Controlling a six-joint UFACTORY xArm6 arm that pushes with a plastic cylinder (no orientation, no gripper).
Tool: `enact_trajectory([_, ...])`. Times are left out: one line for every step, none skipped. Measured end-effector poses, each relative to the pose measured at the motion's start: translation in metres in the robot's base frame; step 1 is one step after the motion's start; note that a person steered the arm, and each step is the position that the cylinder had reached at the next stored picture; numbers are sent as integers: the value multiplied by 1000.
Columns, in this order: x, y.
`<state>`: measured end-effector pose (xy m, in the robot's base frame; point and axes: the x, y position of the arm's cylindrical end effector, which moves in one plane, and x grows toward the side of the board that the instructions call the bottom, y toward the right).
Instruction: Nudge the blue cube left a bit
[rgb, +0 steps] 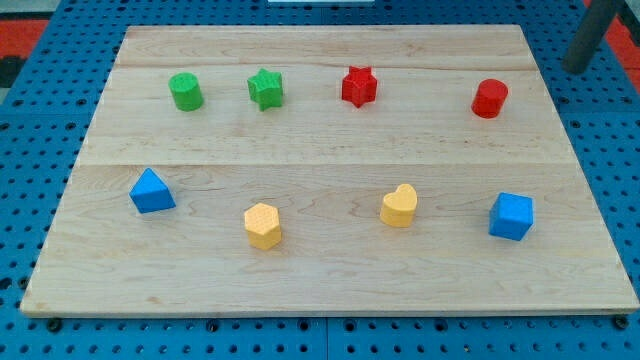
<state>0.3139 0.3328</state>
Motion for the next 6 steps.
enact_trajectory([69,-2])
enact_trajectory([114,-2])
enact_trajectory([183,-7])
enact_trajectory([239,-37])
enact_trajectory([234,-106])
enact_trajectory([235,-147])
